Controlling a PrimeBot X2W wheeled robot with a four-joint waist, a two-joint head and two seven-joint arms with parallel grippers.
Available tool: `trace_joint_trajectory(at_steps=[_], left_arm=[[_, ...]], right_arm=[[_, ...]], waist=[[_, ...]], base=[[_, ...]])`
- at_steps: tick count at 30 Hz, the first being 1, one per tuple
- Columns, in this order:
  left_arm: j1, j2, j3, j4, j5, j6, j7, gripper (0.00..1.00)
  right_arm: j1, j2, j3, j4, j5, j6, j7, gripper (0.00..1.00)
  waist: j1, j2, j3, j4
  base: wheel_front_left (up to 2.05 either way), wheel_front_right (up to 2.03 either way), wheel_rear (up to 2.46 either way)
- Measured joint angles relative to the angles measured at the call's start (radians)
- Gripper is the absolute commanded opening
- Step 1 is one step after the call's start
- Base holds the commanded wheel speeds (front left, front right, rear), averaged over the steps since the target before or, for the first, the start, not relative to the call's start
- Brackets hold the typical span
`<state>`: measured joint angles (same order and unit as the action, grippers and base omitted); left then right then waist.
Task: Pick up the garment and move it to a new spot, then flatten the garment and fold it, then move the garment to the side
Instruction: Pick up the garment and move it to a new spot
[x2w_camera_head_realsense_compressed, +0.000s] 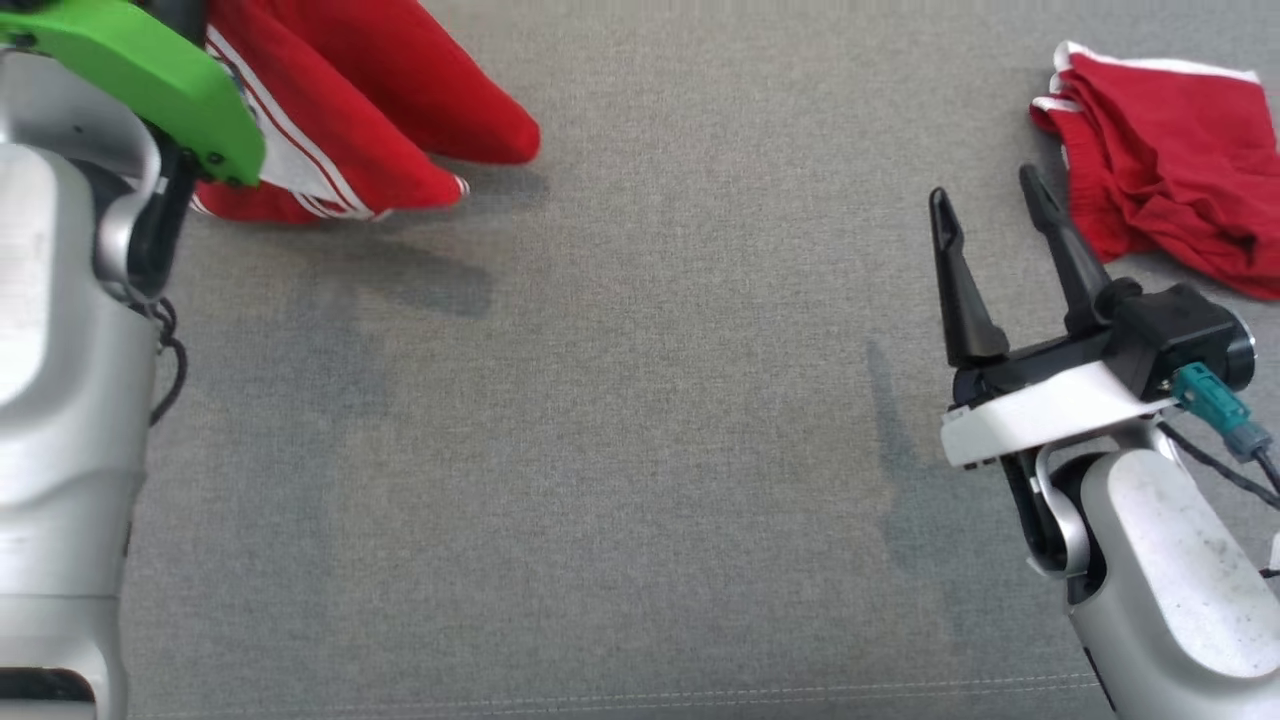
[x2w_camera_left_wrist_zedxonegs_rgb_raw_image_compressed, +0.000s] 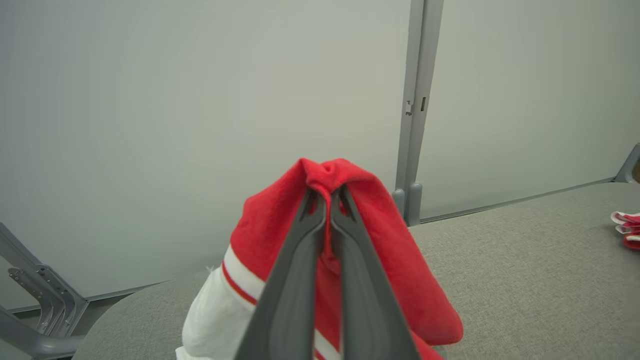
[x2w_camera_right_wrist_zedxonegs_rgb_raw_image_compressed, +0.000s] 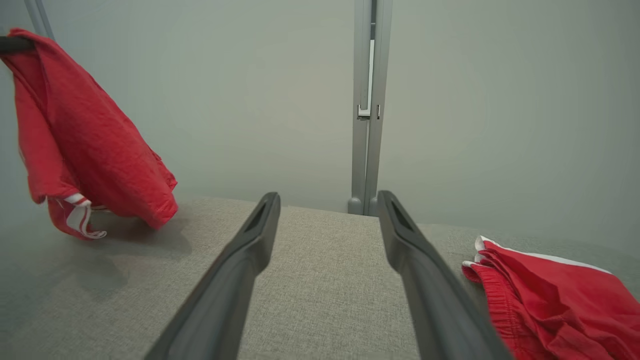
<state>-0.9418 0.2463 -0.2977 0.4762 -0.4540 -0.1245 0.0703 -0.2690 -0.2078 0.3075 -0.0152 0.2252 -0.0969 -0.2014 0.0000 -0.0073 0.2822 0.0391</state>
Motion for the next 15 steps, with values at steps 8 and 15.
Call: trace_joint_trajectory(at_steps=[8,15], left_arm=[[0.151,-0.088,-0.132,-0.018,-0.078,0.000,0.036,0.00],[0.247,-0.212,-0.191,-0.048,-0.164,0.000,0.024,0.00]], right_arm=[[0.050,0.031,0.035,0.042,0.014,0.016,0.000,1.00],[0.058,0.042,0.034,0.048,0.021,0.016,0.000,1.00]], waist=[[0.0000,0.0000,-0.095,-0.038],[0.0000,0.0000,-0.137,-0.096]], base=[[0.00,0.00,0.00],[0.00,0.00,0.00]])
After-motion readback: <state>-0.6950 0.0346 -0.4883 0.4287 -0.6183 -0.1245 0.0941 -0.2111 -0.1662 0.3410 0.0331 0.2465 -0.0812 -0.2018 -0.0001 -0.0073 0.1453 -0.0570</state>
